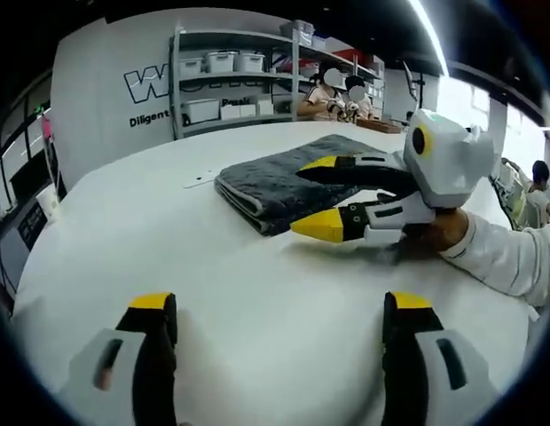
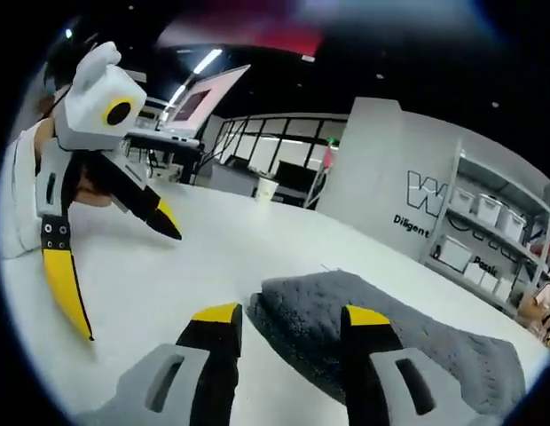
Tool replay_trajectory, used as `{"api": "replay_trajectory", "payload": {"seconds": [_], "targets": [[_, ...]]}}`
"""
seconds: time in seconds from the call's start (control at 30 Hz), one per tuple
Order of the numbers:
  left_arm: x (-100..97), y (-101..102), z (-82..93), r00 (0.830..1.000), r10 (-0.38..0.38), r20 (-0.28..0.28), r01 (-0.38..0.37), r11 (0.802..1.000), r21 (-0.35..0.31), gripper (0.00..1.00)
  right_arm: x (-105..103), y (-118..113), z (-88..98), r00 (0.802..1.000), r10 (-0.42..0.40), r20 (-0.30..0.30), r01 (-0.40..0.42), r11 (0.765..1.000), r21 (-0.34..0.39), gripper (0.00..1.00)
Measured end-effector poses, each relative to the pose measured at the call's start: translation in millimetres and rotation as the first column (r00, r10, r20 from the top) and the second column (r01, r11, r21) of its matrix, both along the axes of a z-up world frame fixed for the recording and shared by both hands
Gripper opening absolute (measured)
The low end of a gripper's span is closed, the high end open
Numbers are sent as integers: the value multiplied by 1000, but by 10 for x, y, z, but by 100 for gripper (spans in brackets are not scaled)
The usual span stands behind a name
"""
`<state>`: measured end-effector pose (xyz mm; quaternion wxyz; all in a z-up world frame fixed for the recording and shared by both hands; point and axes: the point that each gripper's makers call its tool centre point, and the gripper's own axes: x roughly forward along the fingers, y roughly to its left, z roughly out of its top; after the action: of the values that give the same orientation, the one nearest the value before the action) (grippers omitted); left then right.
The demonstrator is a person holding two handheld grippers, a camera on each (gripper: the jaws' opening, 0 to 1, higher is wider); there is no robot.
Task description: Open the folded towel by lifting each exposed corner and separating the folded layers until the towel lies flat within the target outline without major curled edges
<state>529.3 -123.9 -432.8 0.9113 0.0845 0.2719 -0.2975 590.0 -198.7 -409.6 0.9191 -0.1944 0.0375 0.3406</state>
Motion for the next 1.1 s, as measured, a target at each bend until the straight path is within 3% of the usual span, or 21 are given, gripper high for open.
{"api": "replay_trajectory", "payload": {"seconds": [0.2, 0.53, 0.8, 0.87, 1.1], "targets": [[3, 5, -7, 1000, 2, -2, -2, 1000, 0, 95, 40, 90, 25, 1000, 20, 24, -20, 1000, -10, 25], [11, 6, -19, 1000, 2, -5, -2, 1000, 4, 95, 87, 176, -21, 999, 41, 16, -40, 999, -32, 11], [9, 6, -22, 1000, 2, -6, -2, 1000, 4, 95, 97, 205, -70, 999, 52, -5, -52, 998, -44, 6], [7, 4, -18, 1000, 2, -5, -2, 1000, 3, 95, 114, 190, -99, 999, 46, -3, -47, 997, -67, 0], [8, 8, -17, 1000, 3, -5, -3, 1000, 2, 95, 113, 191, -99, 999, 51, 14, -50, 995, -84, 0]]}}
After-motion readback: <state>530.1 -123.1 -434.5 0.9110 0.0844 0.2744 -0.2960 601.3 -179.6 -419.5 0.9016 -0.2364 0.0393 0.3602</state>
